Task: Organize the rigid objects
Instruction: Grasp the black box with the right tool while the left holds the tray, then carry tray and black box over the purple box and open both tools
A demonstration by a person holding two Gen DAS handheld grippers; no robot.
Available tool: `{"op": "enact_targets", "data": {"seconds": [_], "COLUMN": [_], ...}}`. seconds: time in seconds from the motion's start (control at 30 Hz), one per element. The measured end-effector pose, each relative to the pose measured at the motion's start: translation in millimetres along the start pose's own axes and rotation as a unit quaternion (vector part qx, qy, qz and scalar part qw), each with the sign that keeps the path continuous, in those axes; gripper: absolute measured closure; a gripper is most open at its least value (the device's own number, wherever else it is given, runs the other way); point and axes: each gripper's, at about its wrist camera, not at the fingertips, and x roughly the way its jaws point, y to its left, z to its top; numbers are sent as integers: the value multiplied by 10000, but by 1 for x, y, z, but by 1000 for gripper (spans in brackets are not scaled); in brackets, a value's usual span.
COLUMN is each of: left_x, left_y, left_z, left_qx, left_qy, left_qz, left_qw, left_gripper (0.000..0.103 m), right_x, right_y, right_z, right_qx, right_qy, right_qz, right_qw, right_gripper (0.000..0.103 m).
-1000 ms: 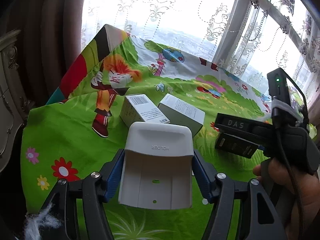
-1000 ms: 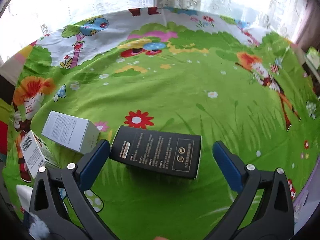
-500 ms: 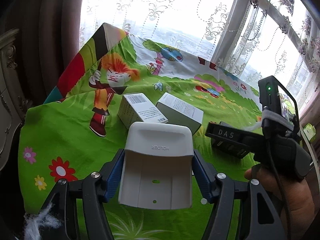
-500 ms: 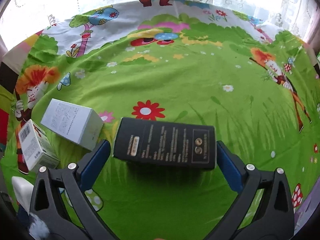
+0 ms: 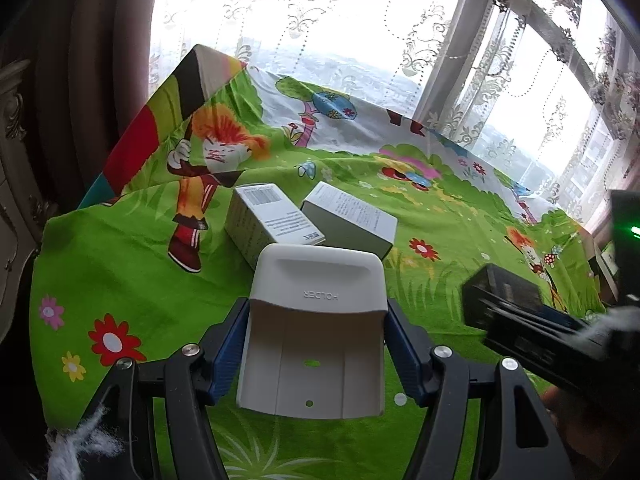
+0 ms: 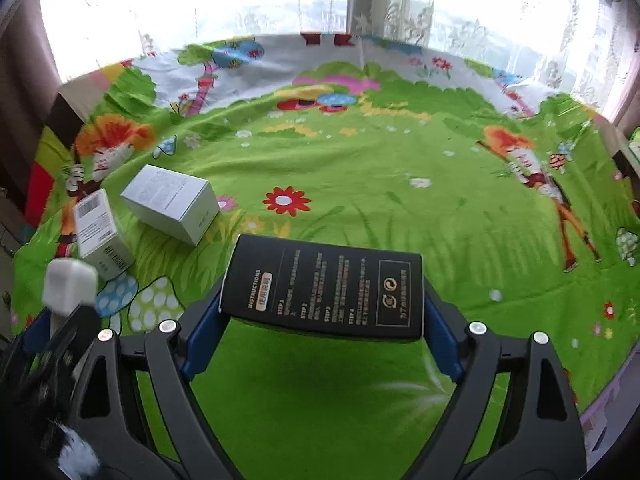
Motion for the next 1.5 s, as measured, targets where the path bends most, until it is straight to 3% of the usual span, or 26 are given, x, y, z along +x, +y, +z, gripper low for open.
{"op": "enact_targets", "data": {"seconds": [0.37, 0.93, 1.23, 1.5], "left_x": [-19, -64, -81, -92], "left_y": [-22, -104, -161, -218], "left_z": [-2, -38, -68, -100], "left_qx": [173, 678, 1176, 1805], "left_qy": [13, 284, 655, 1047], "left_qz": [-366, -1181, -1660, -2133], "left_qw": [9992, 9903, 9769, 9545], "left_gripper": [37, 37, 37, 37], "right_x": [-74, -127, -151, -168], "right_y": [-55, -151, -199, -253], "right_z": [-40, -101, -136, -170], "right_qx": [64, 560, 795, 1094], "right_qy": [-431, -225, -105, 21], "right_qz": [-137, -469, -720, -950], "right_qw": [9990, 9971, 9942, 9894], "right_gripper": [15, 15, 15, 15]}}
